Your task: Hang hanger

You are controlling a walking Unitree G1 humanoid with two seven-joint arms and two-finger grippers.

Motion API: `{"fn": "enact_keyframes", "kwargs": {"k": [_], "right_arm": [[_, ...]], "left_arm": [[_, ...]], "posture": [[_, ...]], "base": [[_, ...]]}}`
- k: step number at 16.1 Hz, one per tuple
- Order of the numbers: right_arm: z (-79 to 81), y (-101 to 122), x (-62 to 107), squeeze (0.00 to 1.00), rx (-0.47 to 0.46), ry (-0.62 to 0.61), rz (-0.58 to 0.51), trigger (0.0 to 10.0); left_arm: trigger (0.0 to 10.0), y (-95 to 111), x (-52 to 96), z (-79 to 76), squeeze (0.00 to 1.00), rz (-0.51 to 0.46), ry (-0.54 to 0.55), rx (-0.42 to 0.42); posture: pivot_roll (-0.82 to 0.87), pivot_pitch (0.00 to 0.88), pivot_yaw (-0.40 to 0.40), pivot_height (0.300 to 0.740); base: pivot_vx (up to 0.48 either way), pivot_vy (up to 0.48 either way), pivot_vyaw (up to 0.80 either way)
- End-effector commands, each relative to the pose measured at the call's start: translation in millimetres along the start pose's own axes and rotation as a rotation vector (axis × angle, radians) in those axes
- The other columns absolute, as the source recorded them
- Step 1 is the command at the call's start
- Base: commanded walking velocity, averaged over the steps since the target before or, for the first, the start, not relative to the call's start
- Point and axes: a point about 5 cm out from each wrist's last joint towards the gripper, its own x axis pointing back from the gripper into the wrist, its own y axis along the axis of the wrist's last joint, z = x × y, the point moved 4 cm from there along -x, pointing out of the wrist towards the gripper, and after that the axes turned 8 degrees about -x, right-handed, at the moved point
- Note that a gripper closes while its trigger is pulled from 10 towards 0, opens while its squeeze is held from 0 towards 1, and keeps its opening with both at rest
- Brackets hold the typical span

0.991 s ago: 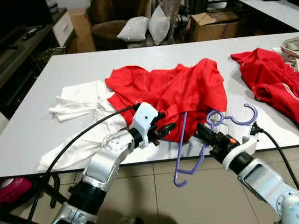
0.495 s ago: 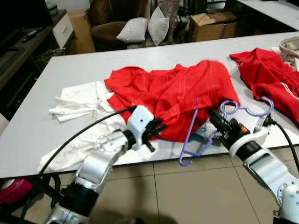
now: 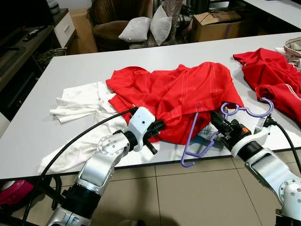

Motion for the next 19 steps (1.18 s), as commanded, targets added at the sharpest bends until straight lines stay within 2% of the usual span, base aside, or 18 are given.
{"fn": "enact_keyframes", "kwargs": {"k": [1,3,4,5,6,9,10,11,19], "right_arm": [[2.8,0,-2.6,0.00,0.009,0.010,0.008,10.0],[3.8,0,-3.9,0.00,0.014,0.015,0.011,10.0],[4.0,0,-4.1,0.00,0.015,0.017,0.012,10.0],[4.2,-1,-4.1,0.00,0.016,0.018,0.012,10.0],[4.5,-1,-4.3,0.00,0.016,0.021,0.012,10.0],[5.3,-1,-4.7,0.00,0.018,0.023,0.011,10.0],[5.7,-1,-4.6,0.00,0.019,0.024,0.009,10.0],[5.9,0,-4.6,0.00,0.020,0.025,0.008,10.0],[5.1,4,-11.1,0.00,0.031,0.013,-0.012,10.0]], "left_arm": [[10.0,-5,3.0,4.3,1.00,0.007,0.017,0.016],[10.0,-12,3.5,8.7,1.00,0.046,0.051,-0.018],[10.0,-18,3.6,9.7,0.92,0.081,0.056,-0.044],[10.0,-19,3.2,9.6,0.04,0.087,0.057,-0.043],[10.0,-22,1.4,6.0,0.00,0.088,0.040,0.007],[10.0,-26,-1.1,-2.9,0.00,0.087,-0.007,0.074],[7.3,-27,-1.7,-2.7,0.00,0.088,-0.002,0.076],[0.0,-26,-2.7,-2.5,0.00,0.084,0.000,0.084],[0.0,-21,1.7,3.3,0.00,0.027,0.034,0.117]], "posture": [[-0.14,0.000,0.111,0.740],[-0.14,0.000,0.110,0.740],[-0.14,0.000,0.111,0.740],[-0.14,0.000,0.111,0.740],[-0.14,0.000,0.112,0.740],[-0.14,0.000,0.112,0.740],[-0.15,0.000,0.117,0.740],[-0.15,0.000,0.117,0.740],[-0.14,0.000,0.097,0.740]], "base": [[0.000,0.000,0.00],[0.000,0.000,0.00],[0.000,0.000,0.00],[0.000,0.000,0.00],[0.000,0.000,0.00],[0.000,0.000,0.00],[0.000,0.000,0.00],[0.000,0.000,0.00],[0.000,0.000,0.00]]}}
